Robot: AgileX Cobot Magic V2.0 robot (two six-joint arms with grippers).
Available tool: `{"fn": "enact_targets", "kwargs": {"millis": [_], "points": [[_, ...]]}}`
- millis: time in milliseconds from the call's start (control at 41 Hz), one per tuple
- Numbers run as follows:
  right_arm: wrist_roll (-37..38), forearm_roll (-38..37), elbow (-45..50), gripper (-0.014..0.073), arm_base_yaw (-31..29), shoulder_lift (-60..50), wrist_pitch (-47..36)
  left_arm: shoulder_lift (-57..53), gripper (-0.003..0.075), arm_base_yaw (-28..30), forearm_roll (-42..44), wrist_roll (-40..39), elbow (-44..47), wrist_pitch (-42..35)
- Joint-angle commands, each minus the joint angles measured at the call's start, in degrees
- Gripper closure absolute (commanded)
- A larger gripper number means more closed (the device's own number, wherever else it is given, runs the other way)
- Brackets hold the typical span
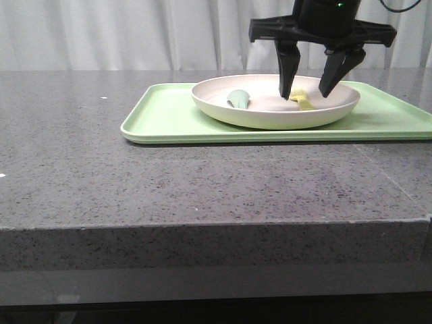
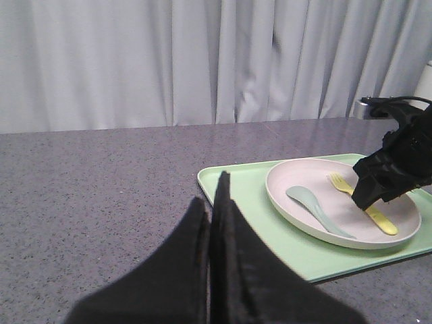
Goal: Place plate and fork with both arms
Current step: 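Lower the right gripper onto the yellow fork and close it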
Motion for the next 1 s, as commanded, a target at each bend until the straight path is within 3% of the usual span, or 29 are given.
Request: {"fn": "enact_targets", "kwargs": {"millis": [0,683,879,976], "points": [[0.33,-1.21,-2.02,0.0176,-0.62,-2.32,-2.04,0.33,0.0738,-0.42,-0.28,-0.54,-1.75,-4.89],[0.35,1.90,-2.02,0.0180,-1.73,0.17,-0.14,0.33,0.0738,-0.42,-0.28,-0.54,-1.75,-4.89],[0.35,1.90,-2.02,0.0375,-1.73,0.17,0.77,0.33,0.0738,-0.42,-0.28,-0.54,-1.75,-4.89],[0.35,1.90,-2.02,0.0430,-1.73,0.17,0.72,0.33,0.0738,-0.42,-0.28,-0.54,-1.75,-4.89]]}}
